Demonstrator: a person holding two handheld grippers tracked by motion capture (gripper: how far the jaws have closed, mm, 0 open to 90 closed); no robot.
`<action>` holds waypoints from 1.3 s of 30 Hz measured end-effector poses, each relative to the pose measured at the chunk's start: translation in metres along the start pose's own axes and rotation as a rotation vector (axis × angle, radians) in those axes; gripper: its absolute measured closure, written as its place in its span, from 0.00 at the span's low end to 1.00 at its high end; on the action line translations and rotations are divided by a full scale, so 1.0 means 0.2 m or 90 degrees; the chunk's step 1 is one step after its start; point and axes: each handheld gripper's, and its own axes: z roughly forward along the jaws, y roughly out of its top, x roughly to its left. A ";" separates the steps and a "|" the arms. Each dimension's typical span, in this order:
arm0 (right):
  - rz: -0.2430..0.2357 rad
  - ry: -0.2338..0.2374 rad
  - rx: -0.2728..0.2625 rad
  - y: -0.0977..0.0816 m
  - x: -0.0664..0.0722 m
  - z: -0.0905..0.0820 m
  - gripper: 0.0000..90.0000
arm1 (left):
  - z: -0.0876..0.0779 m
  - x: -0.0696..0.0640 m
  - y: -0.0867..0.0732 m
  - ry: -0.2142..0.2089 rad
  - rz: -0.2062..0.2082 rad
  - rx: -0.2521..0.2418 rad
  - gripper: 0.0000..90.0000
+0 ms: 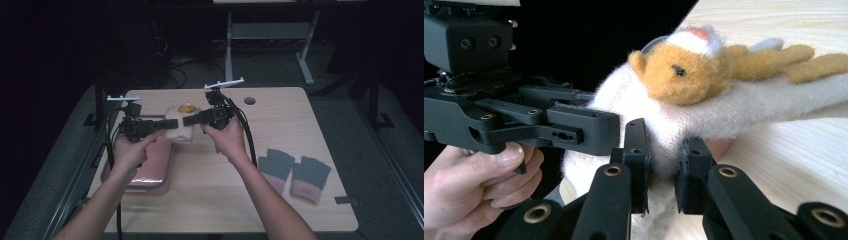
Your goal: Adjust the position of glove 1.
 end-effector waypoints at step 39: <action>-0.011 0.055 0.062 0.12 0.18 0.41 0.87 | -0.35 0.25 -0.06 0.054 -0.038 -0.033 0.77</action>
